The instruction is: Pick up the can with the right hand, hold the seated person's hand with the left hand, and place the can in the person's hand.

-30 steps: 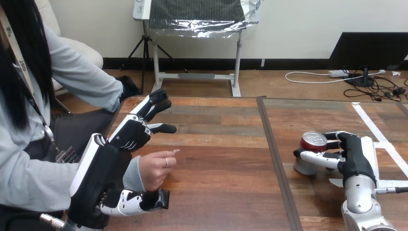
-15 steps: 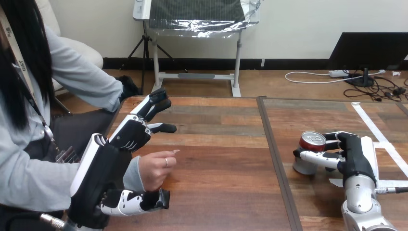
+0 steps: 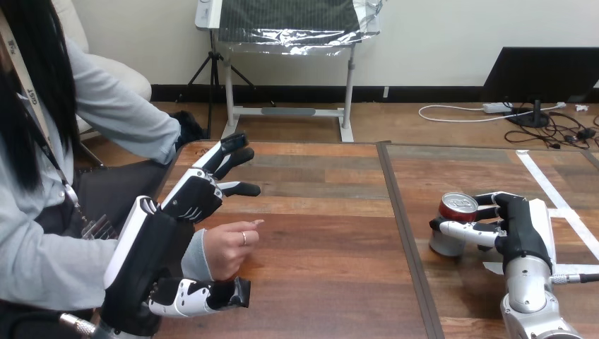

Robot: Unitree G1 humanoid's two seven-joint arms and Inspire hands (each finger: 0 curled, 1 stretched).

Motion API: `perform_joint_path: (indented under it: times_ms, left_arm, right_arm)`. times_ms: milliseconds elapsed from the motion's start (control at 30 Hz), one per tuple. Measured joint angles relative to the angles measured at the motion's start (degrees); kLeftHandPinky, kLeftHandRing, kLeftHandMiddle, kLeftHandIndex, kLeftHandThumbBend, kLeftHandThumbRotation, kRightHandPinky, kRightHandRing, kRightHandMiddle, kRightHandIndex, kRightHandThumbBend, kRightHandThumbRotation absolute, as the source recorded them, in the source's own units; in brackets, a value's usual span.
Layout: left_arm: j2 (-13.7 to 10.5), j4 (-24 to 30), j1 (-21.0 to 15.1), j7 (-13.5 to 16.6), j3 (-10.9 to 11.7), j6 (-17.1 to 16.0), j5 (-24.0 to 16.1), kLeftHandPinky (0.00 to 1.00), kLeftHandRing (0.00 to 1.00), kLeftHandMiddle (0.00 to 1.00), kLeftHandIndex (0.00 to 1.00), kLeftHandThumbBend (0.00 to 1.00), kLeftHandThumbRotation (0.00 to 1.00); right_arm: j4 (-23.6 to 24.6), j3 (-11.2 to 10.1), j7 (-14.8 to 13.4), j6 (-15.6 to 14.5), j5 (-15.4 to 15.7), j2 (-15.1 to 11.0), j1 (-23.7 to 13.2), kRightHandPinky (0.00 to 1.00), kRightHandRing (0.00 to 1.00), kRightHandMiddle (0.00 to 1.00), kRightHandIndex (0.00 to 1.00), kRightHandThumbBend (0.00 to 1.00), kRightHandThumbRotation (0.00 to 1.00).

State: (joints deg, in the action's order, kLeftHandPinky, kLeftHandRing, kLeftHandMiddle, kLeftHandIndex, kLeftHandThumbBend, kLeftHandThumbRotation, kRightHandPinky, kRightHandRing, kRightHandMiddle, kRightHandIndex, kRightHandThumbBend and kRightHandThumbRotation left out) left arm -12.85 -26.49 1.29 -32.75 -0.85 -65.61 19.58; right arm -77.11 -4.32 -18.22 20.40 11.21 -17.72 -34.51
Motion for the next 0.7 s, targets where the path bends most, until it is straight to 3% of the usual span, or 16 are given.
perform_joint_path:
  times_ms: [700]
  left_arm:
    - [0.53, -0.67, -0.13, 2.58, 1.33, -1.10, -4.64, 0.68, 0.87, 0.93, 0.89, 1.00, 0.66]
  right_arm:
    - [1.62, 0.39, 0.05, 3.64, 0.30, 0.00, 0.00, 0.36, 0.42, 0.51, 0.54, 0.82, 0.00]
